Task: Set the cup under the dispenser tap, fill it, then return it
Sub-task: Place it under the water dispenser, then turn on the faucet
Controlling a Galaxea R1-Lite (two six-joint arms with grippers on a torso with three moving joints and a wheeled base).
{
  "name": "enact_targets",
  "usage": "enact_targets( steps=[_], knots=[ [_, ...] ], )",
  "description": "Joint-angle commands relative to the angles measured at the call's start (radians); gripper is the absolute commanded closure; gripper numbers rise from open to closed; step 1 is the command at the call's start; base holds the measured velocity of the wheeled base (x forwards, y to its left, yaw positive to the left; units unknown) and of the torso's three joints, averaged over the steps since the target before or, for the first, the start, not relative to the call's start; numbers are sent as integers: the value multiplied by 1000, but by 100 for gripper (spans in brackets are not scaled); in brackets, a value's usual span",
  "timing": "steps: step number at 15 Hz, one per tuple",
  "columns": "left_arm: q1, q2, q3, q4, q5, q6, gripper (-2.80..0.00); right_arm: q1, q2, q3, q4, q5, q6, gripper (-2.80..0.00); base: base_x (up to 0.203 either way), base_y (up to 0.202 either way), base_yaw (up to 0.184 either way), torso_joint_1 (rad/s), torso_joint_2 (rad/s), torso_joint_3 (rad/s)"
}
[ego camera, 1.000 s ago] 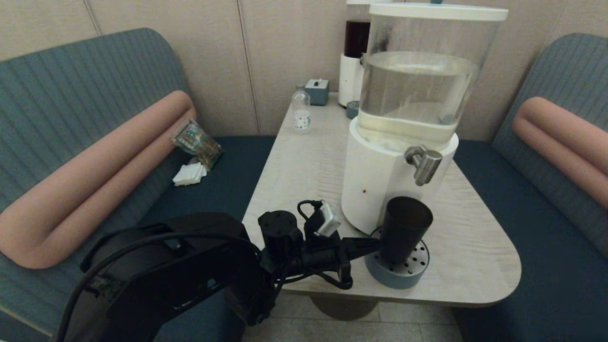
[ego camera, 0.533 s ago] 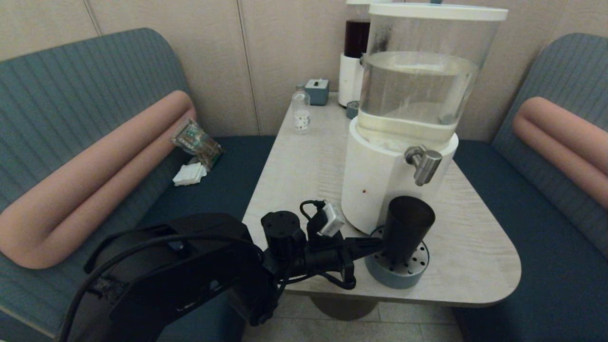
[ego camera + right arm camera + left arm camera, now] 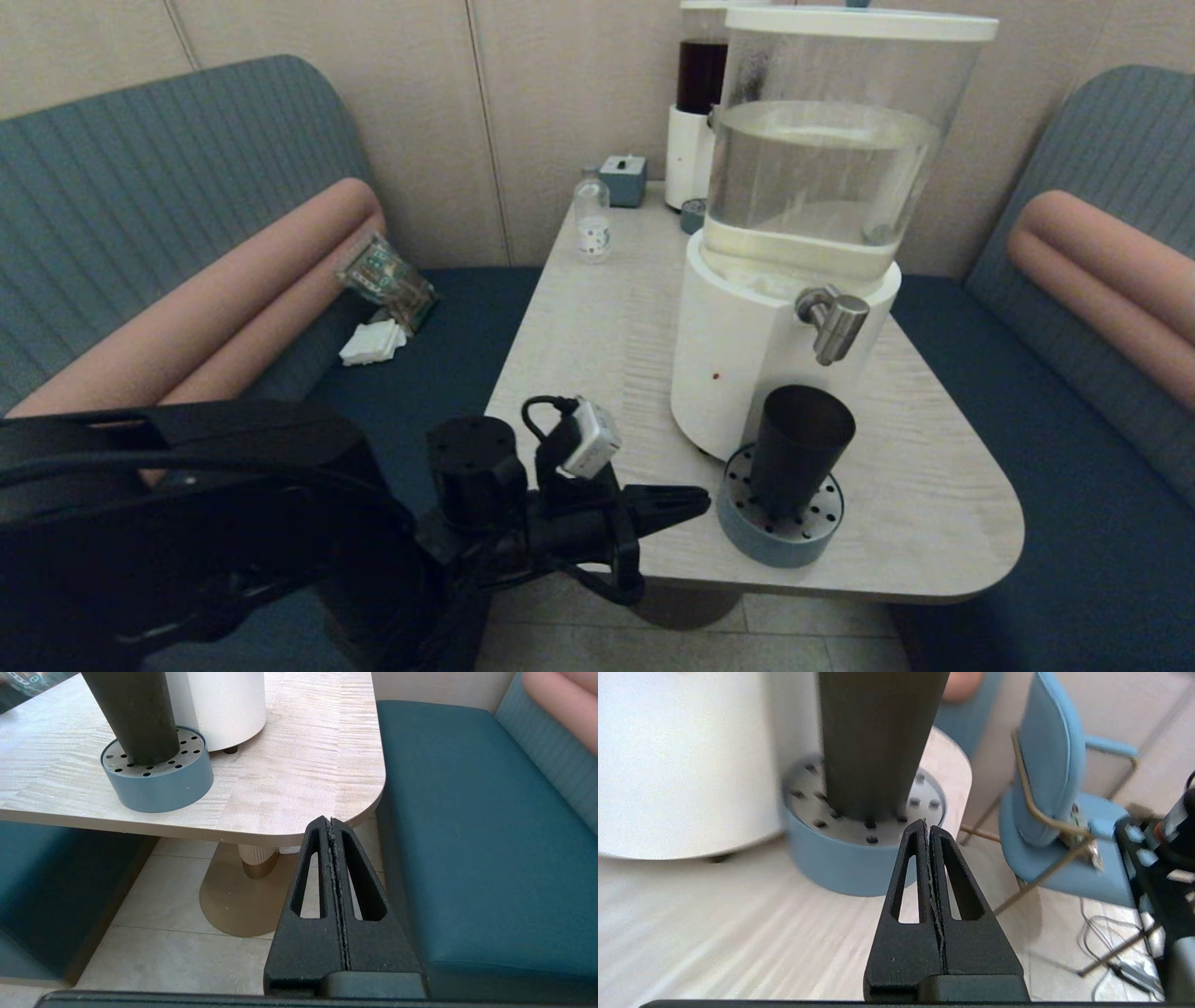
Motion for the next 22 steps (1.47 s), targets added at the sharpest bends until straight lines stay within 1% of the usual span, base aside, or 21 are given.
enact_targets(
  steps=[1,2,3,4,5,6,7,8,9,10,11,12,13,14,15,16,18,20,22],
  knots=[
    [60,-274,114,-9,26,-12,0,-1,0,15,-1,0,0,0,0,0,0,0,0,0],
    [100,-372,148,-9,56,-25,0,0,0,14,-1,0,0,0,0,0,0,0,0,0],
    [139,-465,170,-9,101,-43,0,0,0,15,-1,0,0,0,0,0,0,0,0,0],
    [174,-551,184,-8,176,-61,0,-1,0,14,-1,0,0,0,0,0,0,0,0,0],
    [200,-629,194,-4,287,-79,0,0,0,15,-1,0,0,0,0,0,0,0,0,0],
    [222,-698,203,3,440,-110,0,0,0,15,-1,0,0,0,0,0,0,0,0,0],
    [247,-756,212,9,550,-146,0,-1,0,14,-1,0,0,0,0,0,0,0,0,0],
    [298,-806,221,15,604,-173,0,0,0,14,-1,1,0,0,0,0,0,0,0,0],
    [383,-853,232,19,627,-188,0,0,0,14,-1,1,0,0,0,0,0,0,0,0],
    [485,-917,249,23,637,-198,0,0,0,14,-1,0,0,0,0,0,0,0,0,0],
    [552,-997,272,25,640,-203,0,0,0,15,-1,0,0,0,0,0,0,0,0,0],
    [586,-1072,298,31,637,-207,0,0,0,15,-1,0,0,0,0,0,0,0,0,0],
    [604,-1155,322,48,633,-210,0,0,0,15,-1,0,0,0,0,0,0,0,0,0],
    [616,-1237,339,82,629,-212,0,0,0,14,-1,0,0,0,0,0,0,0,0,0],
    [623,-1322,349,142,625,-213,0,0,0,14,-1,0,0,0,0,0,0,0,0,0],
    [628,-1406,354,223,616,-214,0,0,0,14,-1,0,0,0,0,0,0,0,0,0],
    [633,-1580,356,446,552,-220,0,0,0,14,-1,0,0,0,0,0,0,0,0,0],
    [636,-1756,355,672,462,-227,0,0,0,15,-1,0,0,0,0,0,0,0,0,0],
    [635,-1937,357,871,355,-231,0,0,0,14,-1,0,0,0,0,0,0,0,0,0]
  ],
)
